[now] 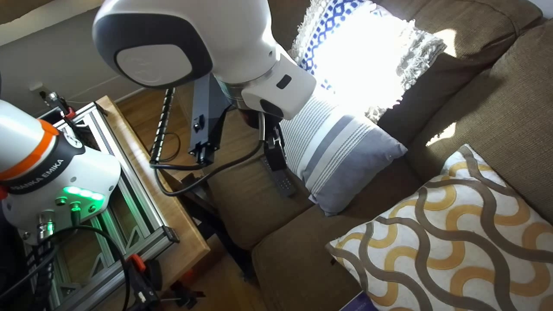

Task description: Pick up the black remote from under the gray pillow and put it on the middle seat of the couch

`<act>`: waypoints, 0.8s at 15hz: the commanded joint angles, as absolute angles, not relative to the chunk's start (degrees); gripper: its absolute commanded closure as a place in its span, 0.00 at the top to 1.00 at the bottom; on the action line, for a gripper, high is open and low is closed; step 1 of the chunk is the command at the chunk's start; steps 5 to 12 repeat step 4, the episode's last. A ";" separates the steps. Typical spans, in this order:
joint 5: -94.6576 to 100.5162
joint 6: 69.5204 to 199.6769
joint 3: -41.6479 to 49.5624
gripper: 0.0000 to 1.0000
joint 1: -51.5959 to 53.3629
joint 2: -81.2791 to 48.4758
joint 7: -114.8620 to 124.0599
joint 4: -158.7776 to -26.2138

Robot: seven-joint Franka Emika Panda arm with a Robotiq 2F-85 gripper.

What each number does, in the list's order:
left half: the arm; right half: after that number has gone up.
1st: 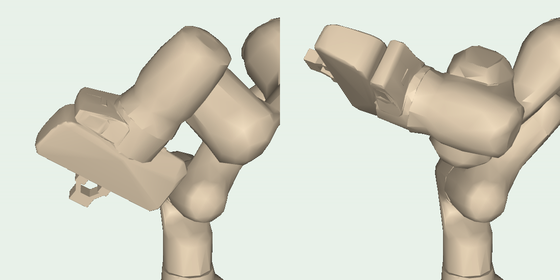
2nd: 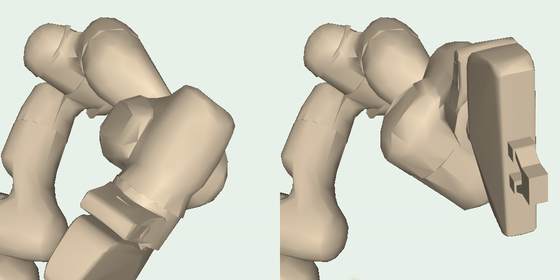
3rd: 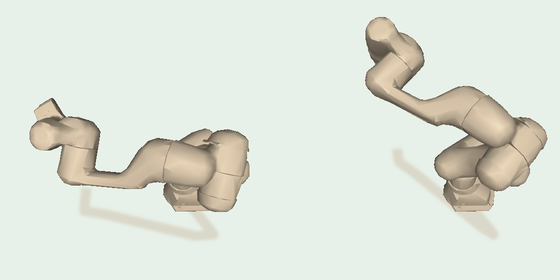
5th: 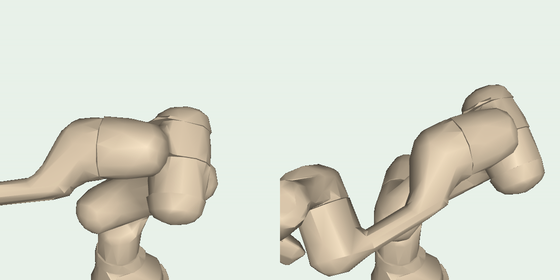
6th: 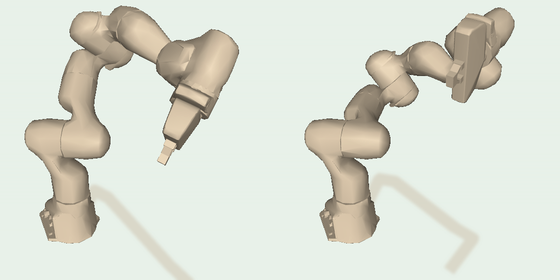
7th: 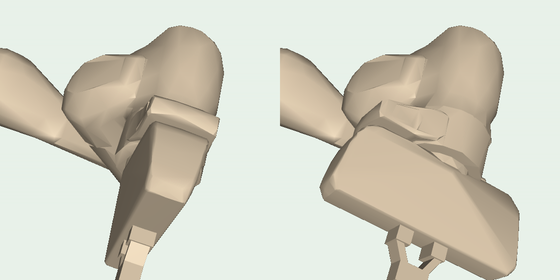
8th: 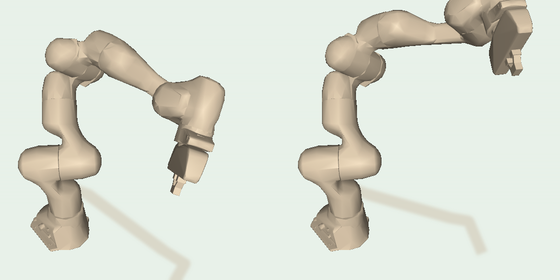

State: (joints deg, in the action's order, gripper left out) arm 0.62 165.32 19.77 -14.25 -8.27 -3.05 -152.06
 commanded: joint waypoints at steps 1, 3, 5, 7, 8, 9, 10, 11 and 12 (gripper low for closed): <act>1.27 165.18 19.05 1.00 -14.95 -8.23 -2.49 -152.01; 1.26 165.18 18.91 1.00 -14.90 -8.52 -2.44 -151.83; 1.26 165.18 18.90 1.00 -14.90 -8.52 -2.44 -151.83; 1.26 165.18 18.90 1.00 -14.90 -8.52 -2.44 -151.83; 1.26 165.18 18.90 1.00 -14.90 -8.52 -2.44 -151.83; 1.26 165.18 18.90 1.00 -14.90 -8.52 -2.44 -151.83; 1.26 165.18 18.90 1.00 -14.90 -8.52 -2.44 -151.83; 1.26 165.18 18.90 1.00 -14.90 -8.52 -2.44 -151.83; 1.26 165.18 18.90 1.00 -14.90 -8.52 -2.44 -151.83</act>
